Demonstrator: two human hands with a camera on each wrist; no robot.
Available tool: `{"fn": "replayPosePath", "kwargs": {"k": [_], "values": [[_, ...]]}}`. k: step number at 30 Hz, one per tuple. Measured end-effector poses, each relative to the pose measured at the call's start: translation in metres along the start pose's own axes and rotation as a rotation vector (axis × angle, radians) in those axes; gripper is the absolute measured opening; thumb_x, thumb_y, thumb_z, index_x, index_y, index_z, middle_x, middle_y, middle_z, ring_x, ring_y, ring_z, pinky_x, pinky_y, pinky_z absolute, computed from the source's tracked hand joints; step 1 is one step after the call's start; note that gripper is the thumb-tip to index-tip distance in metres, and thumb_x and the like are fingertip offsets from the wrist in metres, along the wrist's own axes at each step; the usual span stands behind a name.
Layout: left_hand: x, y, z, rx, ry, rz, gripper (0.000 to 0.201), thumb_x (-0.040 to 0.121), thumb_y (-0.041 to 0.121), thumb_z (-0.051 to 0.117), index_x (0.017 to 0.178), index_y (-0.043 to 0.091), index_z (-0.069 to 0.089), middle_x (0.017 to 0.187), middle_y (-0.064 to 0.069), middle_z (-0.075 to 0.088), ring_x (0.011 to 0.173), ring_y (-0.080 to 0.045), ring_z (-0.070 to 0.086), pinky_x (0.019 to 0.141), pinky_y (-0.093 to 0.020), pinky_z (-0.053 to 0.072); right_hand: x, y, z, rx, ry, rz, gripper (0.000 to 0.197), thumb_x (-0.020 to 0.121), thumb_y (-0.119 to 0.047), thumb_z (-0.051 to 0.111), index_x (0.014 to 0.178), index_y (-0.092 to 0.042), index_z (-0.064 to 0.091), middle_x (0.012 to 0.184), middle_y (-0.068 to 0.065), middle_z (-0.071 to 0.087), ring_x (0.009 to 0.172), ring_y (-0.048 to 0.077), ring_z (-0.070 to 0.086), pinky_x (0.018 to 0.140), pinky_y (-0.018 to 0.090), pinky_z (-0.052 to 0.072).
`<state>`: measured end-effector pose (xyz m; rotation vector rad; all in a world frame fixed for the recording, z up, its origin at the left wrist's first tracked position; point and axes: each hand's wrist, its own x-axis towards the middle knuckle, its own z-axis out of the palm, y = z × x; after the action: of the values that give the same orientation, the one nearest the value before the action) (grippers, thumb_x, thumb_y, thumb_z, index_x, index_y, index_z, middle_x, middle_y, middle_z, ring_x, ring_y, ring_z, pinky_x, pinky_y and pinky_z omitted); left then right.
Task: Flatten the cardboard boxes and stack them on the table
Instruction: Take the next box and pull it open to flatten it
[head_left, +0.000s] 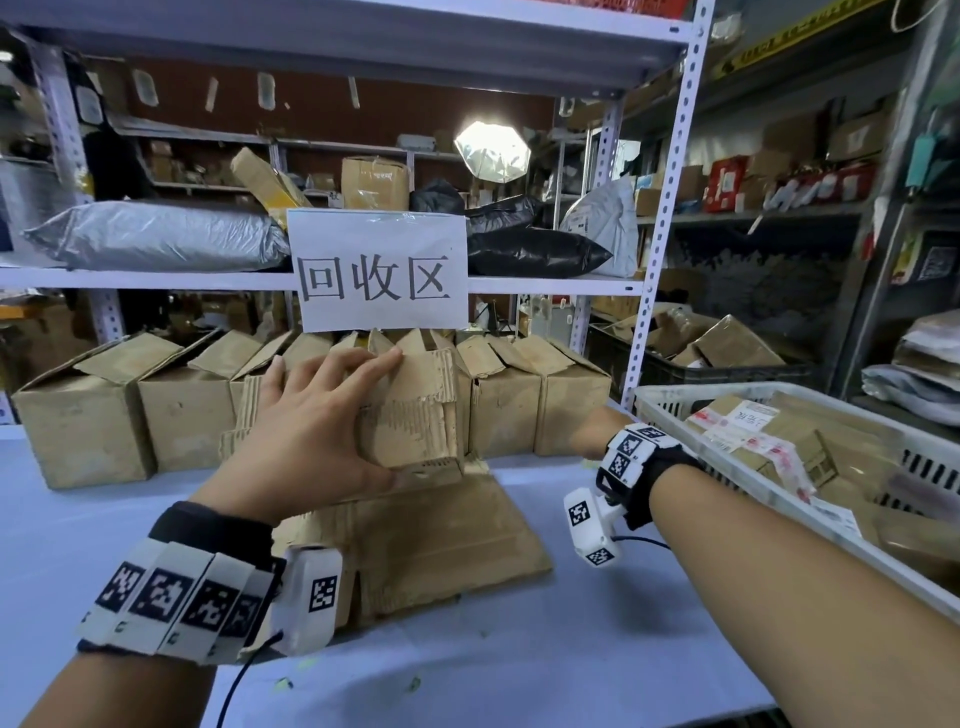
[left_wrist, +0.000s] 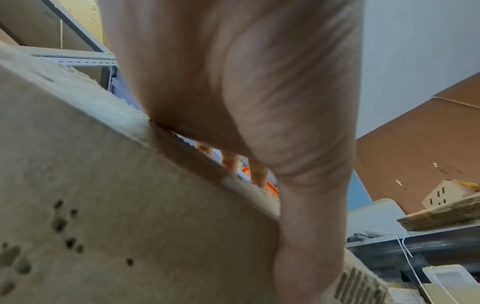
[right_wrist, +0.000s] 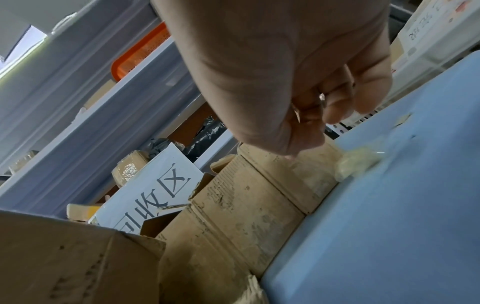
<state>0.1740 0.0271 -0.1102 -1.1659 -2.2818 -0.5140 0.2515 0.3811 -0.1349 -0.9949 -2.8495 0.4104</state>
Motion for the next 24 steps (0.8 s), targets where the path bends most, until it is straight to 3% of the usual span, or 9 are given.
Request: {"fn": "replayPosePath", "kwargs": {"k": [4,5,7,10,12,13,15,18,24], "values": [[0.001,0.0,-0.001,-0.001,-0.008,-0.006,0.121,0.046,0.08,0.06,0.155,0.05,0.016,0.147,0.017,0.032,0.143,-0.022,0.027,0.124,-0.06,0.002,-0.019,-0.023,-0.011,0.172,0.157,-0.081,0.027,0.09,-0.007,0.049,0.064,-0.013,0.051,0.067,0.006,0.052,0.062,0.021,0.048,0.059,0.028,0.039],[0.001,0.001,-0.001,0.0,-0.005,-0.006,0.121,0.046,0.08,0.06,0.155,0.049,0.017,0.147,0.017,0.033,0.142,-0.022,0.027,0.124,-0.06,0.002,-0.026,-0.033,-0.013,0.277,0.182,-0.155,0.026,0.091,-0.005,0.049,0.067,-0.015,0.055,0.07,0.003,0.055,0.066,0.02,0.051,0.065,0.029,0.042],[0.0,0.0,-0.001,0.008,-0.004,-0.011,0.122,0.046,0.08,0.061,0.155,0.049,0.018,0.148,0.017,0.033,0.142,-0.021,0.027,0.124,-0.06,0.002,-0.045,-0.058,-0.017,0.518,0.107,-0.341,0.023,0.089,0.002,0.055,0.098,-0.018,0.064,0.1,0.0,0.062,0.088,0.015,0.059,0.078,0.03,0.051],[0.0,0.0,-0.002,0.01,-0.012,-0.026,0.123,0.045,0.079,0.06,0.155,0.051,0.015,0.149,0.018,0.031,0.142,-0.021,0.025,0.124,-0.059,0.002,-0.071,-0.089,-0.02,0.567,-0.168,-0.641,0.09,0.078,0.002,0.073,0.15,-0.029,0.027,0.137,-0.012,0.045,0.102,0.004,0.059,0.076,0.014,0.052],[-0.001,-0.002,-0.005,-0.003,-0.006,-0.043,0.124,0.044,0.082,0.059,0.156,0.051,0.014,0.151,0.017,0.031,0.143,-0.02,0.023,0.124,-0.058,0.003,-0.079,-0.104,-0.019,0.442,-0.212,-0.74,0.126,0.07,-0.01,0.084,0.153,-0.045,-0.004,0.144,-0.008,0.035,0.111,0.006,0.057,0.083,0.01,0.048],[-0.002,-0.004,-0.008,-0.012,0.0,-0.056,0.125,0.044,0.084,0.058,0.156,0.051,0.013,0.153,0.016,0.031,0.144,-0.02,0.023,0.124,-0.056,0.003,-0.084,-0.109,-0.018,0.416,-0.186,-0.763,0.135,0.068,-0.014,0.087,0.151,-0.049,-0.014,0.155,-0.007,0.023,0.125,0.014,0.051,0.093,0.016,0.045],[-0.003,-0.005,-0.013,-0.024,0.008,-0.084,0.128,0.044,0.088,0.055,0.158,0.048,0.014,0.156,0.013,0.031,0.145,-0.021,0.022,0.123,-0.051,0.004,-0.089,-0.118,-0.015,0.425,-0.102,-0.812,0.145,0.064,-0.018,0.092,0.149,-0.049,-0.022,0.164,-0.012,-0.003,0.15,0.02,0.019,0.115,0.034,0.031],[-0.005,-0.006,-0.022,-0.031,-0.009,-0.098,0.132,0.043,0.089,0.053,0.16,0.044,0.013,0.159,0.012,0.029,0.146,-0.021,0.021,0.122,-0.047,0.005,-0.095,-0.128,-0.013,0.413,-0.014,-0.859,0.147,0.059,-0.025,0.094,0.153,-0.043,-0.018,0.165,-0.006,0.001,0.153,0.019,-0.001,0.123,0.054,0.015],[-0.016,-0.008,-0.049,-0.251,0.076,-0.158,0.103,0.069,0.089,0.05,0.158,0.045,0.023,0.158,0.013,0.031,0.146,-0.014,0.018,0.122,-0.045,0.015,-0.104,-0.122,-0.026,0.565,0.039,-0.865,0.135,0.056,-0.017,0.096,0.154,-0.037,0.005,0.157,-0.006,0.024,0.145,0.015,0.029,0.117,0.051,0.033]]}}
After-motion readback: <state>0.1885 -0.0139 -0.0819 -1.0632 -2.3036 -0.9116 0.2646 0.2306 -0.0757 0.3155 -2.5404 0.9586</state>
